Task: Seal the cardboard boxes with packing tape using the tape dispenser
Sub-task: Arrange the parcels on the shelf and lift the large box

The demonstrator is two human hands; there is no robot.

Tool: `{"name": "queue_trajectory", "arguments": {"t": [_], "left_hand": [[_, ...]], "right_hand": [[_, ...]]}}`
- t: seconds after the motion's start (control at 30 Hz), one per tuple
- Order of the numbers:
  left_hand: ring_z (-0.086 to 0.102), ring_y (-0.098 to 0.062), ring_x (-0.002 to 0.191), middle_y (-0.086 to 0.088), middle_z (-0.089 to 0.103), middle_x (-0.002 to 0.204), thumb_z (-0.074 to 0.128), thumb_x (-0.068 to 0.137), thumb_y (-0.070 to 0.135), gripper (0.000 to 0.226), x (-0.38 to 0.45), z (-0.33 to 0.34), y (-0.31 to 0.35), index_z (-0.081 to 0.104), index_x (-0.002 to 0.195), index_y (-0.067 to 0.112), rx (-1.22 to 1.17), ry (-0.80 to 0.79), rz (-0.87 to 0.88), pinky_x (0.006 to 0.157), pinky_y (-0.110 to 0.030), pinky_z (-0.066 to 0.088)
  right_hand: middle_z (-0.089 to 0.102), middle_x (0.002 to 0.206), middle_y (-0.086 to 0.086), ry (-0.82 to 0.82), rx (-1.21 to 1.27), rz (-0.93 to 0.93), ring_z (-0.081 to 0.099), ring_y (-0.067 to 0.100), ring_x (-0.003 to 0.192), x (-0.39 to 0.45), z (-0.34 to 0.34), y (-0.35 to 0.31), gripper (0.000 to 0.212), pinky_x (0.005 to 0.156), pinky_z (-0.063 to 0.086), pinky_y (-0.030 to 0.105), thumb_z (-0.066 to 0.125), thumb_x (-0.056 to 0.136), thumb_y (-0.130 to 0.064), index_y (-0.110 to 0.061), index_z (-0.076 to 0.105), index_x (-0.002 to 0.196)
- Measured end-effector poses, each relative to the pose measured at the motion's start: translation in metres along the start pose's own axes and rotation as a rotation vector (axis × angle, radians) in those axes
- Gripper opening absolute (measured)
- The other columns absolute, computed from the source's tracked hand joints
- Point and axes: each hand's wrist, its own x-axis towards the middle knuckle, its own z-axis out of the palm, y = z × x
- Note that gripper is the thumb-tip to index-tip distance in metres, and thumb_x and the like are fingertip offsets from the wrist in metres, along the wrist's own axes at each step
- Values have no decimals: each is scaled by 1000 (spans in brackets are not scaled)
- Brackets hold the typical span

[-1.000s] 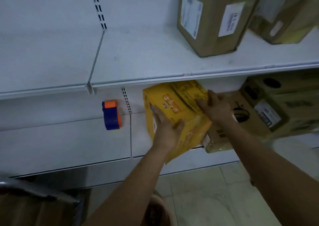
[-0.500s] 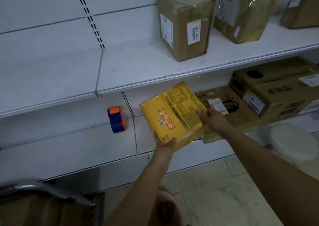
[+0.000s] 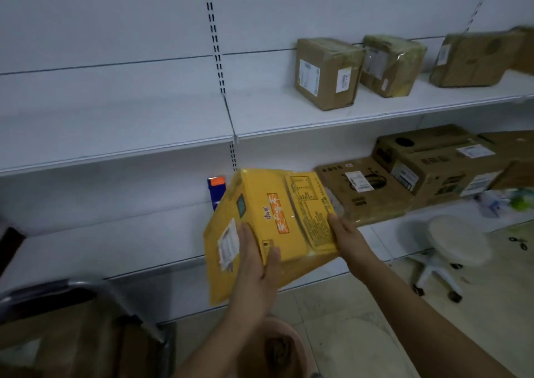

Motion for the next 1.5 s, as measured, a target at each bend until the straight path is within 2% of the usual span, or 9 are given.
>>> {"name": "queue_trajectory", "arguments": {"t": [0.13,0.4,0.6,0.73,0.93,1.13,1.3,1.4,1.5], "left_hand": [[-23,4,146,20,-30,159,13,92,76,81,-32,-37,30,-22,151,34,363,96,181,122,-26,-5],[-3,-5,152,5,7,166,18,106,50,61,-18,-110,89,18,158,19,721,107,666,125,-32,3],[0,-17,154,12,9,166,10,101,61,60,25,-141,151,12,157,41,939,118,466,122,-56,1],[17,-24,150,4,20,164,7,97,65,67,44,-146,185,18,157,37,922,203,526,122,-47,20],[0,-15,153,9,1,167,49,91,66,91,87,-148,226,5,160,26,1078,-98,594,121,-35,15],[34,-21,142,1,34,158,61,95,46,73,145,-149,256,25,156,30,1252,76,948,114,-39,31],[36,-29,136,-6,36,148,63,91,44,83,177,-152,201,17,157,22,1376,490,443,115,-55,25],[31,-29,140,-6,35,149,68,87,47,82,191,-163,170,23,154,29,1310,513,326,113,-64,23],[37,-31,133,-8,42,142,74,84,41,78,206,-166,160,32,150,34,1307,582,330,111,-62,28]], "right_hand": [[74,110,9,-134,357,19,71,27,99,-36,40,-17,39,89,54,47,33,105,-41,-22,66,114],[65,128,12,-190,613,2,61,30,119,-37,91,-52,50,104,45,51,28,105,-47,-17,55,135],[63,130,14,-186,655,-21,58,31,122,-8,95,-104,52,103,46,51,31,104,-48,-16,54,137],[60,132,21,-255,623,-52,52,39,127,9,98,-137,45,107,40,58,42,103,-39,-9,58,134],[64,125,22,-298,657,-63,60,40,118,23,92,-166,45,106,41,58,51,97,-36,-6,62,128],[67,123,15,-275,714,-122,63,33,115,53,75,-207,39,102,48,51,44,103,-34,-11,58,132],[66,122,3,53,207,-276,60,21,112,75,54,-219,51,103,46,45,37,96,-60,-24,66,117],[51,139,-14,-32,120,-509,47,12,130,64,42,-238,64,109,38,40,32,90,-75,-38,51,138],[54,135,-18,-153,-50,-695,53,7,119,62,44,-262,62,99,43,36,43,88,-73,-42,42,142]]}}
